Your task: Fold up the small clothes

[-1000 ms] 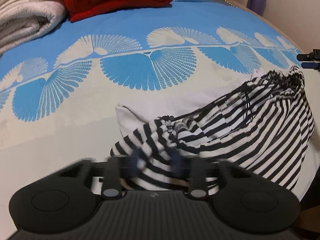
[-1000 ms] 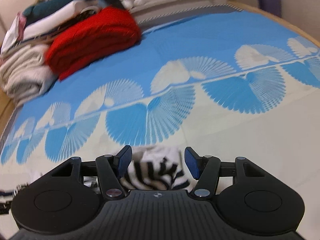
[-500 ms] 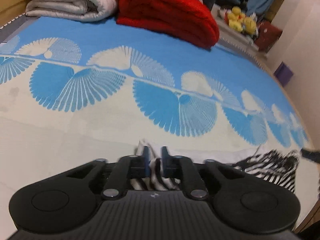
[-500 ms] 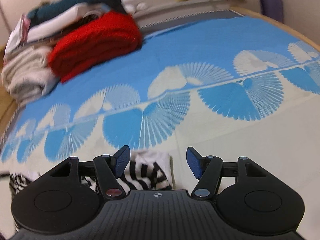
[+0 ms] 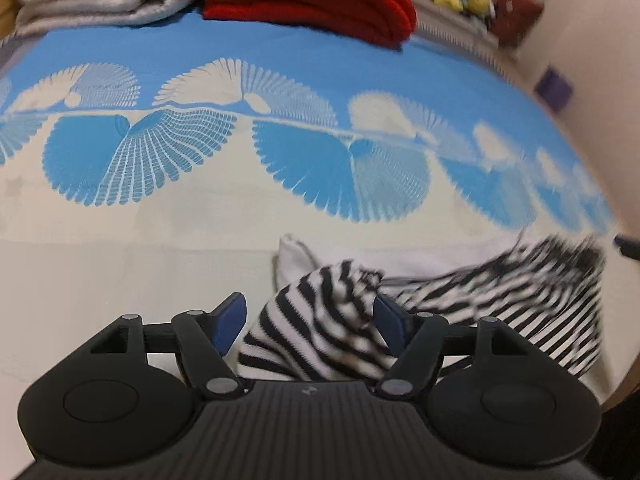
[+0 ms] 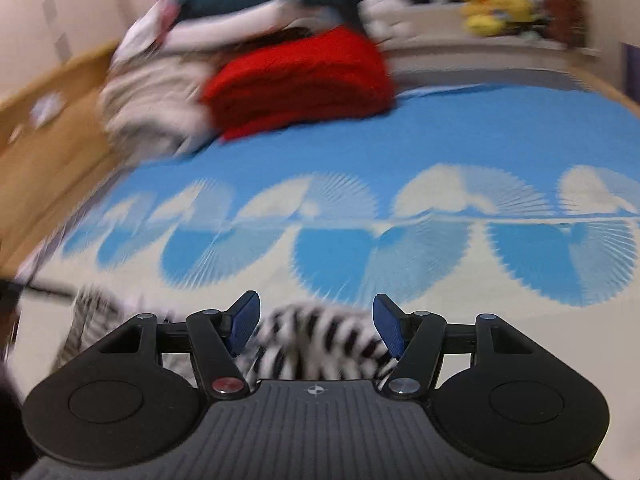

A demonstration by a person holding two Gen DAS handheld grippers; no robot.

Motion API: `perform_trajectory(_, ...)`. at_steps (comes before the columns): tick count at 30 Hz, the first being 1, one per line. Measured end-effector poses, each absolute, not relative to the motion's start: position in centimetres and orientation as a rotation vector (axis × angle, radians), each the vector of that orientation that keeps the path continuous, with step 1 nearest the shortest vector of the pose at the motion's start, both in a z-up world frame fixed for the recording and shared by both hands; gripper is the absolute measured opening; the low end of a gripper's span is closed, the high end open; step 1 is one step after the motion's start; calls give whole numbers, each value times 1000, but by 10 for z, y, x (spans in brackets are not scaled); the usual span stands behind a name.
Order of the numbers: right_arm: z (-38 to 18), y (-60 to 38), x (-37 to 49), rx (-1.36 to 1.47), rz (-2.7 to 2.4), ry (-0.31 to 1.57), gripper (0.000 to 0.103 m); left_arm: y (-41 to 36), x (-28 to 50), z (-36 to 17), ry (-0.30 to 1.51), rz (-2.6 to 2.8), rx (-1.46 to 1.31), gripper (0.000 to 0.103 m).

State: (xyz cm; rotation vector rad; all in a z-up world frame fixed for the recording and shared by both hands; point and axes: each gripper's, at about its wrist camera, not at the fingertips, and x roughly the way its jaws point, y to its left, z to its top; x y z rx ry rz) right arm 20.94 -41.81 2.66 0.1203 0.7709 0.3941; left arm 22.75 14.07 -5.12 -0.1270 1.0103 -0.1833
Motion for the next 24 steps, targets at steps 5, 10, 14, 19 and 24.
perform_trajectory(5, -4, -377, 211, -184, 401, 871, 65, 121, 235, -63, 1016, -186, 7, 75)
perform_trajectory(10, -27, -361, 219, -328, 350, 915, 55, 108, 244, -69, 997, -196, 80, 65)
perform_trajectory(14, -27, -358, 230, -328, 340, 879, 10, 104, 250, -68, 987, -246, 77, 15)
perform_trajectory(19, -11, -371, 250, -184, 279, 807, 1, 120, 260, -53, 880, -195, -14, 1)
perform_trajectory(24, 7, -398, 273, 68, 135, 683, 1, 134, 272, -39, 749, -147, -144, 1)
